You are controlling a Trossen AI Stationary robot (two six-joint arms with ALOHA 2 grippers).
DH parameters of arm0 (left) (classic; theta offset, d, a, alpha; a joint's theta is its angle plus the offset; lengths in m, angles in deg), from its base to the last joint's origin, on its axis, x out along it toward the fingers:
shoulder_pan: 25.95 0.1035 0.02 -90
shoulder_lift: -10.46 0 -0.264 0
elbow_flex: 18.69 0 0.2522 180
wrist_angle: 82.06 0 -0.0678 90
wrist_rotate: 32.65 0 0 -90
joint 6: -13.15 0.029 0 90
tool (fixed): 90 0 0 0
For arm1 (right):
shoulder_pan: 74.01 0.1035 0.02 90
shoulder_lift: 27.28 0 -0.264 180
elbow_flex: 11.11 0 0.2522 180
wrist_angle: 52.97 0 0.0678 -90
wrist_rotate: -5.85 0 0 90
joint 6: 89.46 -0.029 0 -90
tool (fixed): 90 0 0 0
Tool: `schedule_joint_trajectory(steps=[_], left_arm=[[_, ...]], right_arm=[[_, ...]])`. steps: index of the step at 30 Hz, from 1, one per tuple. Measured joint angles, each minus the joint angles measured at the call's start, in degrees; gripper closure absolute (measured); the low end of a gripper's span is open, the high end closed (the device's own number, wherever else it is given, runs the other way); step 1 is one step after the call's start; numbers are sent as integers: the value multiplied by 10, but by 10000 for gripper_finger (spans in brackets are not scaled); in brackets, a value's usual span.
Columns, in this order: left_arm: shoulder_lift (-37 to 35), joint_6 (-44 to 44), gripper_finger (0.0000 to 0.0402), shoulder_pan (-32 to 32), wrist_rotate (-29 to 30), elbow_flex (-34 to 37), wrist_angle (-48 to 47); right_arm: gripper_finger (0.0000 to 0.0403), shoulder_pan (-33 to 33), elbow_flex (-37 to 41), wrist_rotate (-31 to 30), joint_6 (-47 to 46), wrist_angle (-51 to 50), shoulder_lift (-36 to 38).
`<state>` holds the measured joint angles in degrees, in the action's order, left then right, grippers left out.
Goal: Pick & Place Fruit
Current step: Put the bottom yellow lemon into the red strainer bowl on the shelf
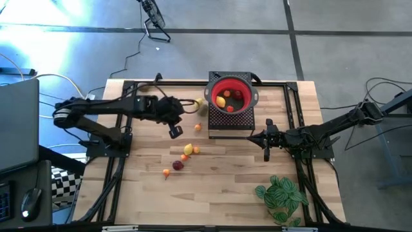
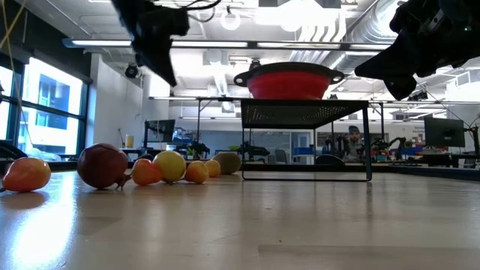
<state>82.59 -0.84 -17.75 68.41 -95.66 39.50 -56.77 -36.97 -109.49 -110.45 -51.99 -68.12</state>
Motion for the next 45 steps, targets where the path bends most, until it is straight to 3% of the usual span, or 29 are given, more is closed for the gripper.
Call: schedule_joint_trajectory(steps=[13, 21, 35, 45], left_arm=[[-137, -44, 401, 0, -3, 182, 141], [-154, -44, 401, 0, -53, 282, 282], [-152, -43, 401, 0, -77, 291, 316], [-152, -43, 401, 0, -78, 291, 313]], right_arm=[[401, 0, 0, 0, -3, 2, 0], [401, 0, 0, 0, -3, 5, 0], [401, 0, 0, -1, 1, 5, 0], [401, 0, 0, -35, -2, 5, 0]])
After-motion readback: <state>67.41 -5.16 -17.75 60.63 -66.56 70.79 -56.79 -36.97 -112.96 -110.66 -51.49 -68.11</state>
